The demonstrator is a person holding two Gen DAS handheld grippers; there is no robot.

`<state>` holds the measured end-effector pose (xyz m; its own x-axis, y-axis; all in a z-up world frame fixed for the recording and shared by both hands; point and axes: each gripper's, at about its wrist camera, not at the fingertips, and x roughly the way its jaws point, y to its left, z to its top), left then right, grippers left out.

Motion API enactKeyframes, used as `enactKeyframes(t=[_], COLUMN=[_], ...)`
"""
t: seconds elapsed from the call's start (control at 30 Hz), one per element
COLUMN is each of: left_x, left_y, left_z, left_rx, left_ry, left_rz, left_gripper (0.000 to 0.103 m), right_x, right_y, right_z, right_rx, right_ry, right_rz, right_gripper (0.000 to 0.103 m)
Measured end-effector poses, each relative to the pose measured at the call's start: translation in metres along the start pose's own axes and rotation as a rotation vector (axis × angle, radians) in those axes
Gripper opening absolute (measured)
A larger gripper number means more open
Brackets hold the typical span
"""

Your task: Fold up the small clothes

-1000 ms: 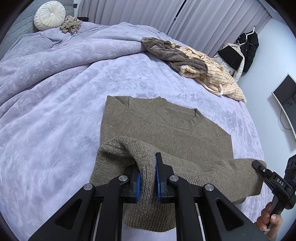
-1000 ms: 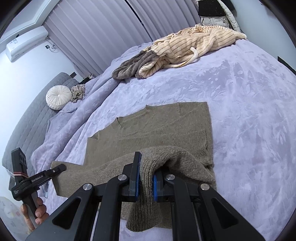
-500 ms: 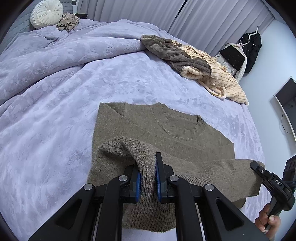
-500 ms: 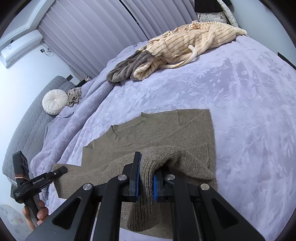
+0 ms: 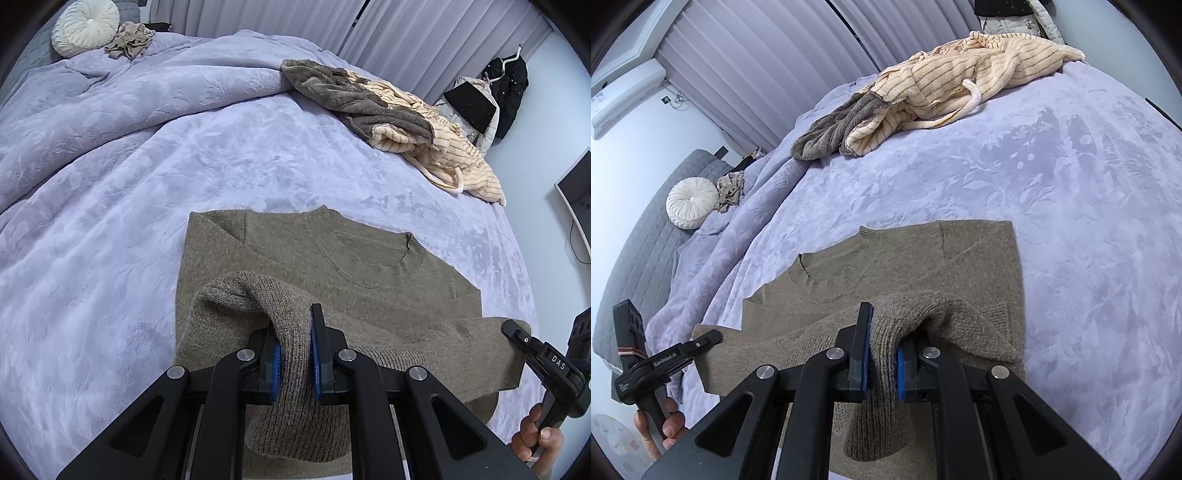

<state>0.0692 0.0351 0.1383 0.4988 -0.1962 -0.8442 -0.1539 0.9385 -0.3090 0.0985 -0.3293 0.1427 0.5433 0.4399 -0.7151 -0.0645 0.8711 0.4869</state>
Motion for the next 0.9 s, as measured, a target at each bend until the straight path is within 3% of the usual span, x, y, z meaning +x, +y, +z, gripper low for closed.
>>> enactKeyframes(t=[0.47, 0.63, 0.7, 0.73, 0.77, 0.8, 0.83, 0.9], left_x=[0.059, 0.069, 0.071, 0.07, 0.069, 0.067, 0.061, 0.048], left_y=[0.008, 0.011, 0.01, 0.01, 0.011, 0.012, 0.014, 0.014], left_z=[0.006, 0.007, 0.007, 0.006, 0.006, 0.005, 0.004, 0.002], left_rx=[-0.01, -0.021, -0.017, -0.015, -0.014, -0.022, -0.036, -0.023], left_ry=[0.088, 0.11, 0.121, 0.119, 0.12, 0.118, 0.091, 0.04], left_rz=[0.03, 0.021, 0.019, 0.015, -0.001, -0.019, -0.02, -0.022], left_gripper=[0.014, 0.014, 0.016, 0.021, 0.05, 0.089, 0.097, 0.098], right_x=[0.045, 0.056, 0.054, 0.053, 0.051, 0.048, 0.046, 0.044], right_y=[-0.021, -0.026, -0.027, -0.027, -0.026, -0.024, -0.022, -0.017], right_z=[0.003, 0.001, -0.001, -0.004, -0.006, -0.009, -0.011, -0.016], right_rx=[0.02, 0.037, 0.047, 0.053, 0.055, 0.049, 0.04, 0.02], right_ry=[0.073, 0.122, 0.122, 0.122, 0.119, 0.111, 0.108, 0.111], right_rz=[-0.059, -0.044, -0.033, -0.021, -0.01, -0.005, -0.008, -0.006], right_gripper=[0.012, 0.016, 0.025, 0.04, 0.058, 0.062, 0.063, 0.063])
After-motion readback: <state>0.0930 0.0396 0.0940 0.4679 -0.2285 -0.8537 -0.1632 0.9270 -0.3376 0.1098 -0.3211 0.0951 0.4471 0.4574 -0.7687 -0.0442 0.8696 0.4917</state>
